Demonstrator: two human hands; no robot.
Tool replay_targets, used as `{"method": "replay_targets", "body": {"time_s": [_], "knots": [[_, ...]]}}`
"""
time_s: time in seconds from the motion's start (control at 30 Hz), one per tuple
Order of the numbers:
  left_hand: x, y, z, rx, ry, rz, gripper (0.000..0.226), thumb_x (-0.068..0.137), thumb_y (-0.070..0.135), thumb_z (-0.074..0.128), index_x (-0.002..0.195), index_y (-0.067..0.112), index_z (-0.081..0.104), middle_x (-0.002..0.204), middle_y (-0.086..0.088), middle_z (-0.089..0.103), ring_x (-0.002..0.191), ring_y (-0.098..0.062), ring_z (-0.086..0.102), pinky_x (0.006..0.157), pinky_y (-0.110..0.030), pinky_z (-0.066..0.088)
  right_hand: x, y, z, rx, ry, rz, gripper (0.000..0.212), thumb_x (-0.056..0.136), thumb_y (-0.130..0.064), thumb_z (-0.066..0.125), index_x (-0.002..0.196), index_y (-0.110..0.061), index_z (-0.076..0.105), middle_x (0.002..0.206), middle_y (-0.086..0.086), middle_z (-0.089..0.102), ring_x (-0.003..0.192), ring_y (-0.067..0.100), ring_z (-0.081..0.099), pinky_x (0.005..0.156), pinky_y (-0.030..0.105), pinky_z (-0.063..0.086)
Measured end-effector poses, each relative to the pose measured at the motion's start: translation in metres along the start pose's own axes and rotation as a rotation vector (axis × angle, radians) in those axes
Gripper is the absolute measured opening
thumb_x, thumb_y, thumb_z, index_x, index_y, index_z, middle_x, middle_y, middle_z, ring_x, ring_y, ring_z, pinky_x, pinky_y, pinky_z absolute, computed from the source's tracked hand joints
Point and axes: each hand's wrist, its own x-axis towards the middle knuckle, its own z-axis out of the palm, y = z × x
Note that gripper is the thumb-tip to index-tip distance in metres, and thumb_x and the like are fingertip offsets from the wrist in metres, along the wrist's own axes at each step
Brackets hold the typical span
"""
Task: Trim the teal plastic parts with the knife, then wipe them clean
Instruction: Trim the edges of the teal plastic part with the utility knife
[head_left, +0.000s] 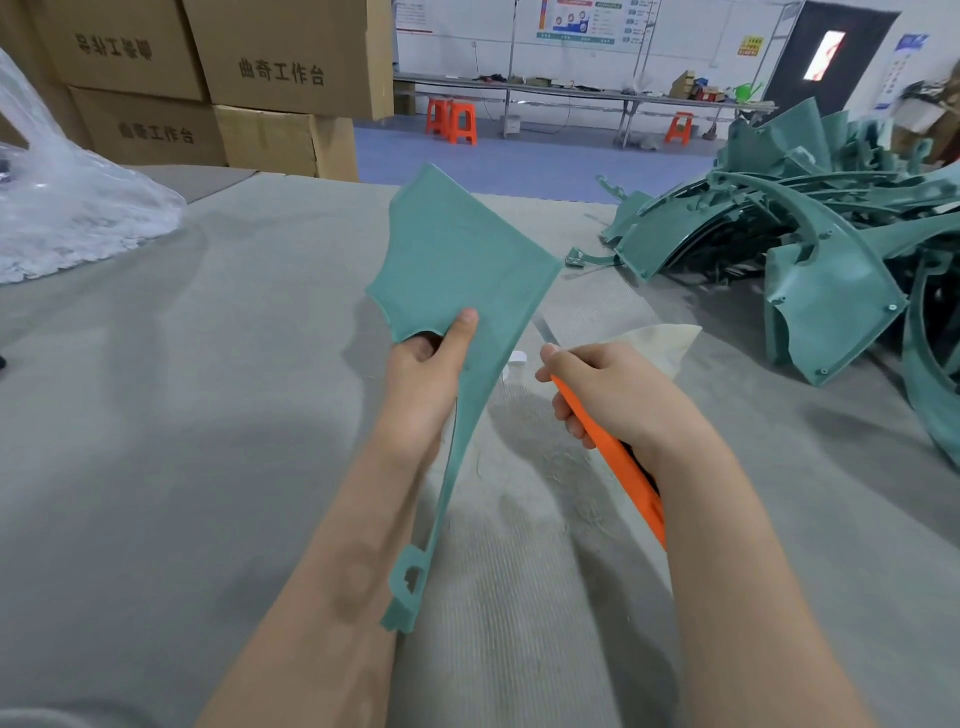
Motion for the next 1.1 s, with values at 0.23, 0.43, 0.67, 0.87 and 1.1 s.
{"method": "replay_targets", "body": {"time_s": [0.23, 0.43, 0.67, 0.87, 1.1], "knots": [[-0.003, -0.001, 0.004, -0.012, 0.055, -0.010, 0.014, 0.095, 0.024, 0.059, 0.084, 0.016, 0.063, 0.088, -0.005, 0.064, 0.083, -0.015, 0.061, 0.076, -0.029, 0.048, 0.003, 0.000, 0.009, 0.162, -0.060, 0.038, 0.037, 0.100, -0.037, 0.046, 0.089, -0.006, 0.064, 0.050, 0.001, 0.056, 0.040, 0.014, 0.049, 0.041, 0.023, 0.042], [-0.002, -0.001, 0.000, 0.034, 0.080, 0.054, 0.017, 0.095, 0.022, 0.059, 0.078, 0.024, 0.062, 0.082, 0.004, 0.066, 0.080, -0.009, 0.061, 0.076, -0.025, 0.048, 0.005, 0.003, 0.010, 0.170, -0.111, 0.052, 0.039, 0.100, -0.037, 0.047, 0.090, -0.005, 0.064, 0.051, 0.002, 0.056, 0.039, 0.014, 0.049, 0.040, 0.022, 0.041], [-0.002, 0.003, 0.001, -0.007, 0.109, 0.025, 0.011, 0.095, 0.020, 0.059, 0.086, 0.022, 0.064, 0.079, 0.012, 0.068, 0.076, -0.003, 0.065, 0.072, -0.022, 0.051, 0.005, 0.005, 0.008, 0.135, -0.016, 0.015, 0.037, 0.099, -0.035, 0.049, 0.093, -0.002, 0.064, 0.059, 0.005, 0.055, 0.038, 0.012, 0.050, 0.040, 0.019, 0.042], [-0.003, 0.009, -0.002, -0.667, 0.004, -0.513, 0.010, 0.092, 0.010, 0.058, 0.084, 0.014, 0.061, 0.074, 0.000, 0.067, 0.055, -0.008, 0.063, 0.050, -0.017, 0.051, 0.015, 0.008, 0.013, 0.109, 0.354, -0.144, 0.051, 0.099, -0.047, 0.040, 0.086, -0.001, 0.059, 0.065, 0.007, 0.058, 0.054, 0.025, 0.057, 0.059, 0.038, 0.049], [-0.014, 0.015, 0.006, -0.920, -0.141, -0.684, 0.014, 0.074, 0.004, 0.060, 0.063, 0.001, 0.069, 0.072, -0.008, 0.070, 0.049, -0.010, 0.063, 0.046, -0.015, 0.051, 0.020, 0.018, 0.019, -0.039, 0.666, -0.367, 0.045, 0.100, -0.045, 0.043, 0.061, -0.022, 0.035, 0.051, -0.006, 0.038, 0.053, 0.006, 0.040, 0.051, 0.024, 0.027]]}}
